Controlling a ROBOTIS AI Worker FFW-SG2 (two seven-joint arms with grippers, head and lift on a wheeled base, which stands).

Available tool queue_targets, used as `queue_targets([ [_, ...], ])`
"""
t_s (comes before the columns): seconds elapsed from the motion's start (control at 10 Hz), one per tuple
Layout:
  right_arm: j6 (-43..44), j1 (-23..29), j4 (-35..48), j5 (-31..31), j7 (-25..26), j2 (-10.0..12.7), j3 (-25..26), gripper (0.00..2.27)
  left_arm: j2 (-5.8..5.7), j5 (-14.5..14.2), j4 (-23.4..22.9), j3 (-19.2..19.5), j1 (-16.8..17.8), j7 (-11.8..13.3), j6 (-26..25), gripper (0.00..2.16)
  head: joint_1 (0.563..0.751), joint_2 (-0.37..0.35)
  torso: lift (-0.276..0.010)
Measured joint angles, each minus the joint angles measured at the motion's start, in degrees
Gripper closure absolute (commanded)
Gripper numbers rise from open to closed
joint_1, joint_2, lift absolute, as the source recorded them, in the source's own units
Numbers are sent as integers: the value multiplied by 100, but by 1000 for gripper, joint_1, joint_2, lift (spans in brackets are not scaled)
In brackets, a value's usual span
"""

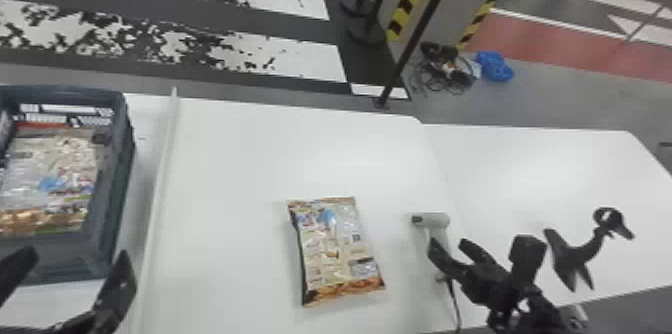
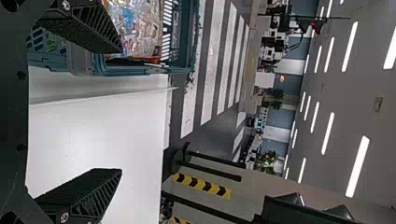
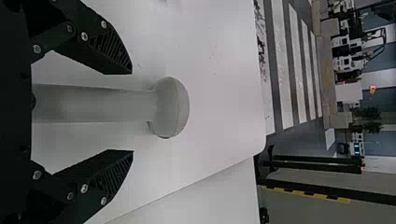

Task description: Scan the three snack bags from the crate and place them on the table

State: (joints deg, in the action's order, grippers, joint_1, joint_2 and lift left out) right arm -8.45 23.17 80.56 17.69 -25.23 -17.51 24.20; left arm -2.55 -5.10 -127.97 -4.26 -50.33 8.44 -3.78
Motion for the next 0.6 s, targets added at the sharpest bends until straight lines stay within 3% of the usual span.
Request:
queue_targets([
  [0.1,-275,221,512,127,-259,5,103,63,1,0,6,2,13,0,-14,87,695,-350,-37],
  [0.2,-986,330,1001,227,-895,3,256,66,5,0,16,0,29,0,-32,87,695,-350,-37],
  [0.4,-3159,148,1563,451,-2285,-197,400,43,9,0,26,-1,59,0,-72,87,695,-350,-37],
  [0.6,-4054,-206,1563,425,-2721,-403,131,43,7,0,27,27,67,0,-75,87,695,-350,-37],
])
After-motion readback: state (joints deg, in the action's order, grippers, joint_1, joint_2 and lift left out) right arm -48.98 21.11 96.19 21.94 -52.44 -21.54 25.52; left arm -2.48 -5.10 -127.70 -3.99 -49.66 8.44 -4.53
